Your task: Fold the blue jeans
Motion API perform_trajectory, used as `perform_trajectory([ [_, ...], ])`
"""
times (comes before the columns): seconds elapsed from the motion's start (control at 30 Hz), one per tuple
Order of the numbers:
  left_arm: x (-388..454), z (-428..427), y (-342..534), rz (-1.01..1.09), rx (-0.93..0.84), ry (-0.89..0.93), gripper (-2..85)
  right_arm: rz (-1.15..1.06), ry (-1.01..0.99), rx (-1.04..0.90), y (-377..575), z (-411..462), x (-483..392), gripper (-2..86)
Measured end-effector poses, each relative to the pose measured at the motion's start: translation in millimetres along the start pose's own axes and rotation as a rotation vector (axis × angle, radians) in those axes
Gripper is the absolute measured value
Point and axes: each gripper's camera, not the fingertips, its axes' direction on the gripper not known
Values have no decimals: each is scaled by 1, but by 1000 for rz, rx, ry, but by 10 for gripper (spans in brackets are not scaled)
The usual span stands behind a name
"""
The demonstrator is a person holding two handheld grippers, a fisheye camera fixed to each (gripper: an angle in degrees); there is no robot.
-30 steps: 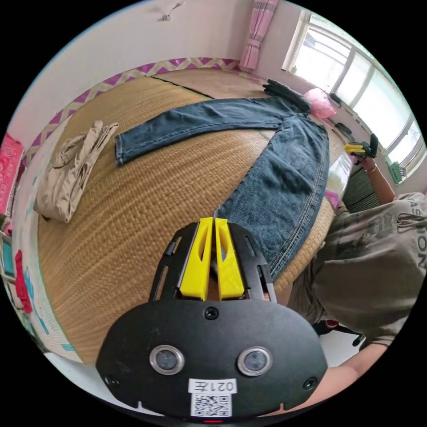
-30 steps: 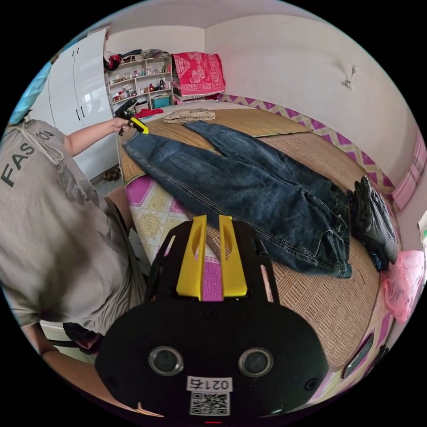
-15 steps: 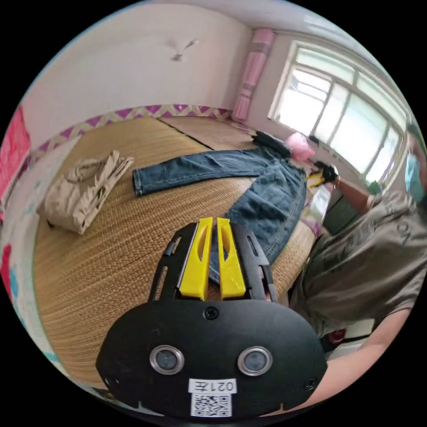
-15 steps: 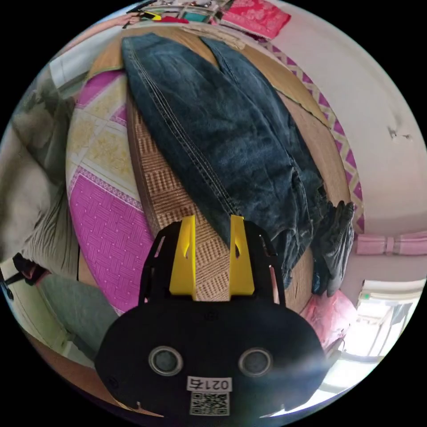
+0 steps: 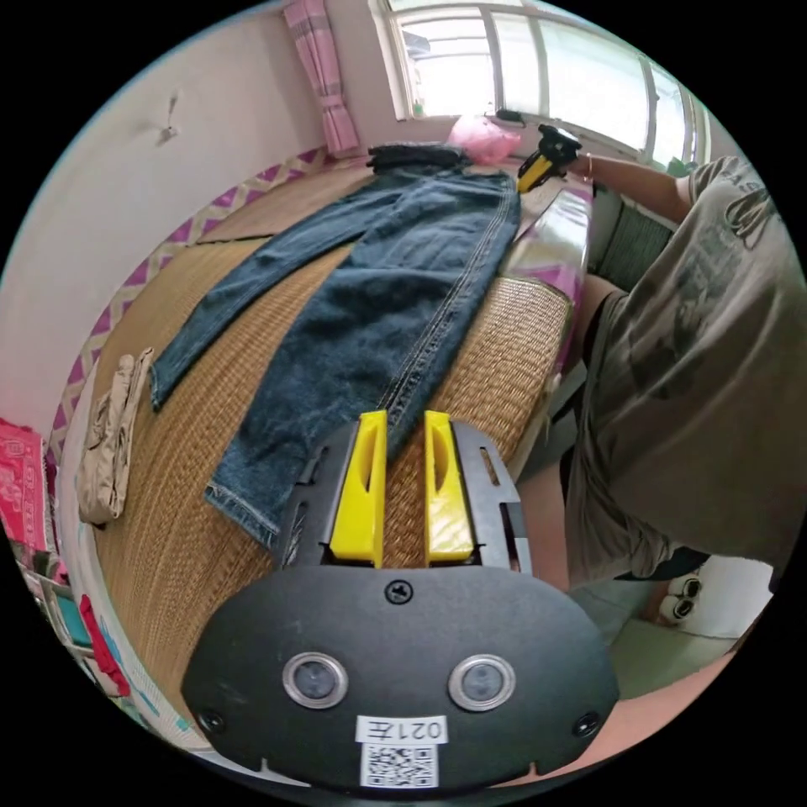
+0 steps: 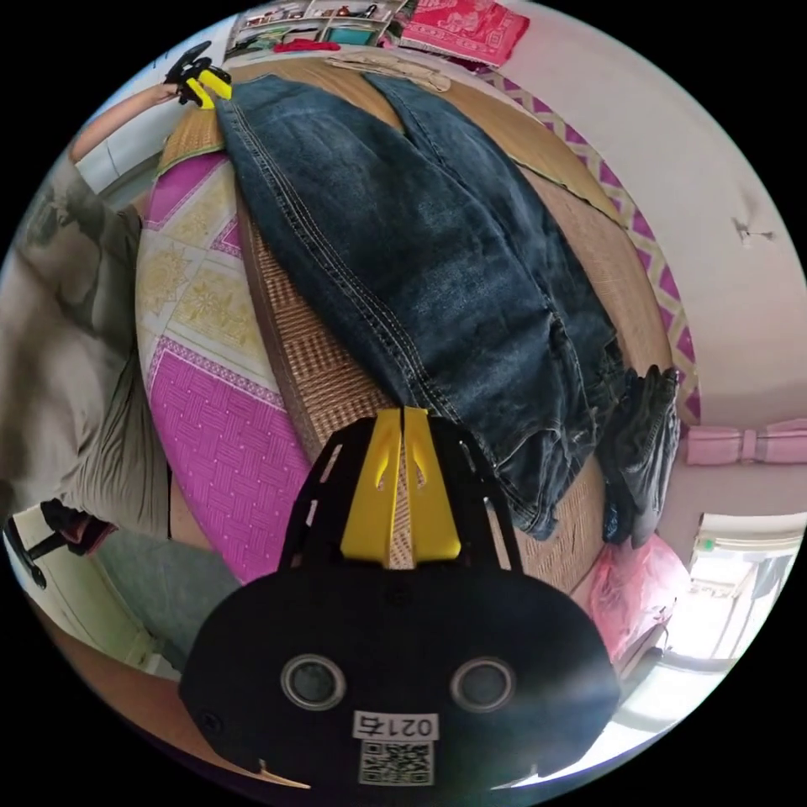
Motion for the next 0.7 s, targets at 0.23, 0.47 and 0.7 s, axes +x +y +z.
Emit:
perform_trajectory([
  [0.23, -11, -4, 14, 14, -85, -68, 3, -142, 26, -47, -23, -24, -70, -7],
  [0.47, -25, -65, 57, -212, 295, 39, 33, 235, -53, 127, 23, -59, -38, 53],
  [0.7, 12, -52, 47, -183, 83, -189, 128, 180, 105, 12, 59, -47, -35, 98],
])
